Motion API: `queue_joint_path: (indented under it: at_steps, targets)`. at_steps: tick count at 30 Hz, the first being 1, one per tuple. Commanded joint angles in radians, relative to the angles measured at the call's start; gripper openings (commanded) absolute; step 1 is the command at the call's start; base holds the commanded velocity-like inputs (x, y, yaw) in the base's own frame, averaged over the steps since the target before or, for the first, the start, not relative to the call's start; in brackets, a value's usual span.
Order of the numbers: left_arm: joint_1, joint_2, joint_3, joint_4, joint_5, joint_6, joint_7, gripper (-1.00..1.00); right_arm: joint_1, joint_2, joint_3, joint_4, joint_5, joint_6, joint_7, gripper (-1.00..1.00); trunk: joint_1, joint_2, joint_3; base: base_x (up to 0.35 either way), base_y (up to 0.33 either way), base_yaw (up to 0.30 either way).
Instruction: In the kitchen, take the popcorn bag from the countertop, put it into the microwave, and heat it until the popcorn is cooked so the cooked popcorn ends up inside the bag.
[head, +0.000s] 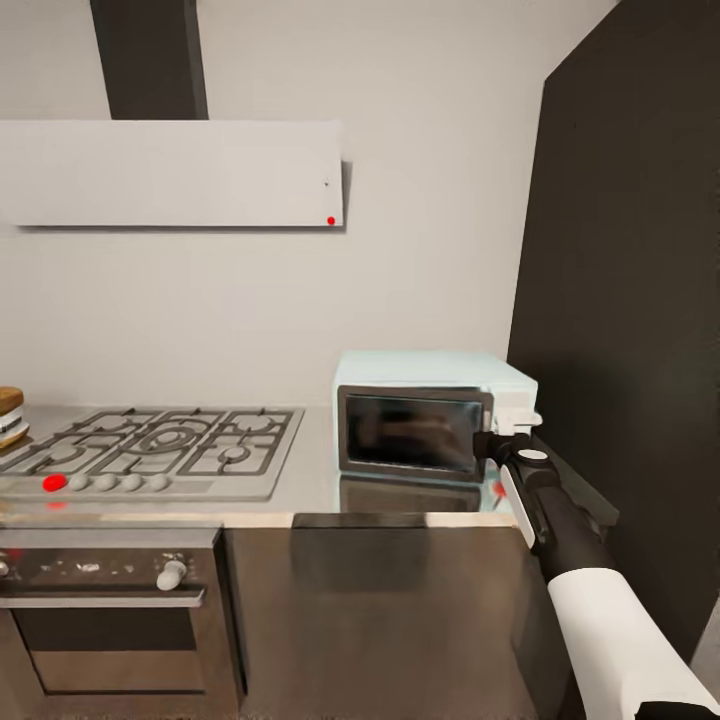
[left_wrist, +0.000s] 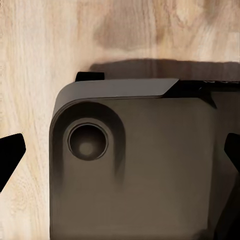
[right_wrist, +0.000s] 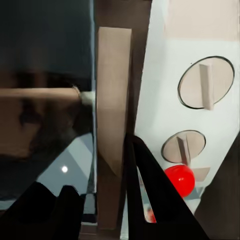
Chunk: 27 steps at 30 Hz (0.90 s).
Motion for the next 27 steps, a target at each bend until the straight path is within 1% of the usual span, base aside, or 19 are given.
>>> queue_joint_path:
  at_steps: [1, 20, 27]
  targets:
    - [0.0, 0.0, 0.002, 0.0, 0.003, -0.003, 0.0, 1.0, -0.001, 0.0, 0.0, -0.002, 0.016, 0.007, -0.003, -1.0, 0.0, -0.001, -0.001, -0.165, 0.089, 0.0]
    - [0.0, 0.0, 0.002, 0.0, 0.002, -0.003, 0.0, 1.0, -0.001, 0.0, 0.0, -0.001, 0.016, 0.007, -0.003, -1.0, 0.0, -0.001, -0.001, -0.156, 0.106, 0.0]
    - [0.0, 0.0, 0.001, 0.001, 0.002, -0.003, -0.001, 1.0, -0.001, 0.0, 0.0, 0.0, 0.015, 0.007, -0.003, -1.0, 0.0, -0.001, -0.001, -0.037, 0.028, 0.0]
